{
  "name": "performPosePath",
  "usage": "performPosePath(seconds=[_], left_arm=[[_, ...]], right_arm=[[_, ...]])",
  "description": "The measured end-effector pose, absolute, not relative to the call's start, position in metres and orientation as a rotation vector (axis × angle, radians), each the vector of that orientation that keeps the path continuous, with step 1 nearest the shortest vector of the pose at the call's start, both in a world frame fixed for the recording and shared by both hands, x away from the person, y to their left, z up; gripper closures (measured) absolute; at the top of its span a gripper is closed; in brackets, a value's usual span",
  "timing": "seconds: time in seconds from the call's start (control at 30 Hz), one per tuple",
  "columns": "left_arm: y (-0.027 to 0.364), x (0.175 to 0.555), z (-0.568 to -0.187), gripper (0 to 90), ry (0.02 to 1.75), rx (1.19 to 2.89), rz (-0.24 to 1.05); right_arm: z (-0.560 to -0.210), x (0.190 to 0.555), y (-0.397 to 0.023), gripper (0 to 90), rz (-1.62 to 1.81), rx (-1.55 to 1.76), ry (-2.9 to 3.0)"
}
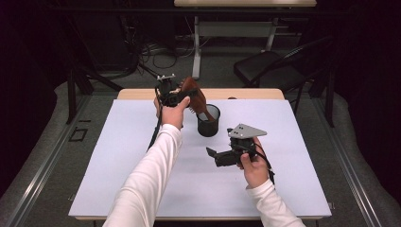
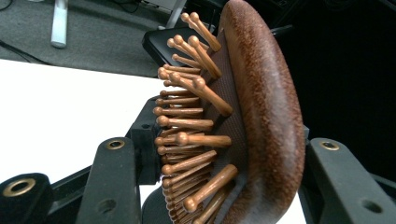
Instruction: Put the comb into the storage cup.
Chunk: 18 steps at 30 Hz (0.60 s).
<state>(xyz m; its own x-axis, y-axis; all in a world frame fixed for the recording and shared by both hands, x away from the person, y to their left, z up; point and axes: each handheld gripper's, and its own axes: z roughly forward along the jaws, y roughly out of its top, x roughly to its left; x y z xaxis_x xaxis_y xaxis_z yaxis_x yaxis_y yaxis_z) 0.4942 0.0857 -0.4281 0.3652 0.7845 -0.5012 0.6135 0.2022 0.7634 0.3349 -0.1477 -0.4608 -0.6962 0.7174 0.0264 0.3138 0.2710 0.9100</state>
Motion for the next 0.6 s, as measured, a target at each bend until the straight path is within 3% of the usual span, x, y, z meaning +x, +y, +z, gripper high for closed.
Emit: performPosePath(seconds=[0.6], left_arm=[[0.0851,0.4951,-0.4379,49.1,1.342,1.494,0.185]], right_arm=[[-0.4612,0.3345,-0.1467,0.6,1.405,0.930,2.156]])
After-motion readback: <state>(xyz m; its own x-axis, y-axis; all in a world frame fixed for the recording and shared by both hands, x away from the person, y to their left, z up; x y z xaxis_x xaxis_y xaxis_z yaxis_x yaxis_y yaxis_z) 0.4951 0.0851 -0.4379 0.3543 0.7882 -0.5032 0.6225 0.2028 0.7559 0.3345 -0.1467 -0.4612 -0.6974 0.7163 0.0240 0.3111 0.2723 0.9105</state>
